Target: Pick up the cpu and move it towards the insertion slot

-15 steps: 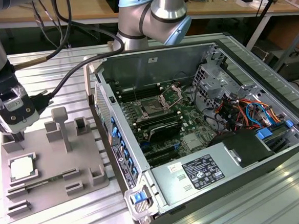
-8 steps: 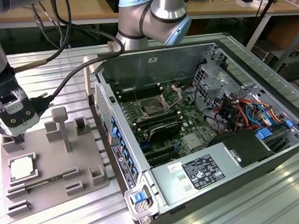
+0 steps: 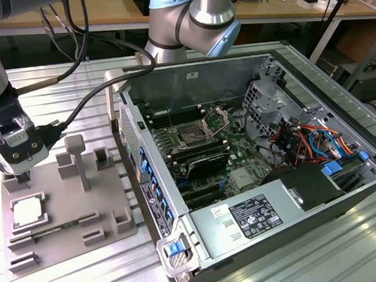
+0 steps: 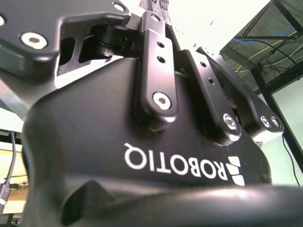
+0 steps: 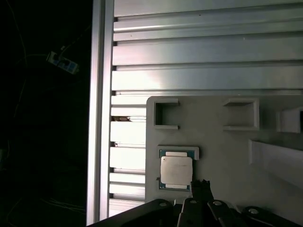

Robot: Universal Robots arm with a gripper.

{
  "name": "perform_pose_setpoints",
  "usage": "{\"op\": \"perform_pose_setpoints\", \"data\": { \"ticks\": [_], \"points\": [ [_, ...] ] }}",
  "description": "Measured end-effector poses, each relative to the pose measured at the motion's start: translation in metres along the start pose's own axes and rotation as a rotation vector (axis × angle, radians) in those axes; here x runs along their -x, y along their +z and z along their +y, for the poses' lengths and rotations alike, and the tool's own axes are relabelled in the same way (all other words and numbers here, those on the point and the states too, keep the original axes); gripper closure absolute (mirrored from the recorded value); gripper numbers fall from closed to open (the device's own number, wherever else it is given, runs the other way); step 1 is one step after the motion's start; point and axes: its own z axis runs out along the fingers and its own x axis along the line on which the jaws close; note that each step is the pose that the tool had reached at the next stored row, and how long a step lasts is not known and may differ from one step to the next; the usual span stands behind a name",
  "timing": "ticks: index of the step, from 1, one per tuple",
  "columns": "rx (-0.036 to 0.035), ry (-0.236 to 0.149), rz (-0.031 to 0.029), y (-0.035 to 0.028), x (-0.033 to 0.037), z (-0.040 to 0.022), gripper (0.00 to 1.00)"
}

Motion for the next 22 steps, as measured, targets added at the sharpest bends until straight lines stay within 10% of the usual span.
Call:
{"op": "perform_pose_setpoints", "data": {
  "ticks": [22],
  "points": [
    [0.0000,0.000,0.0001,0.0082,-0.0022,-0.0008,0.89]
  ]
}}
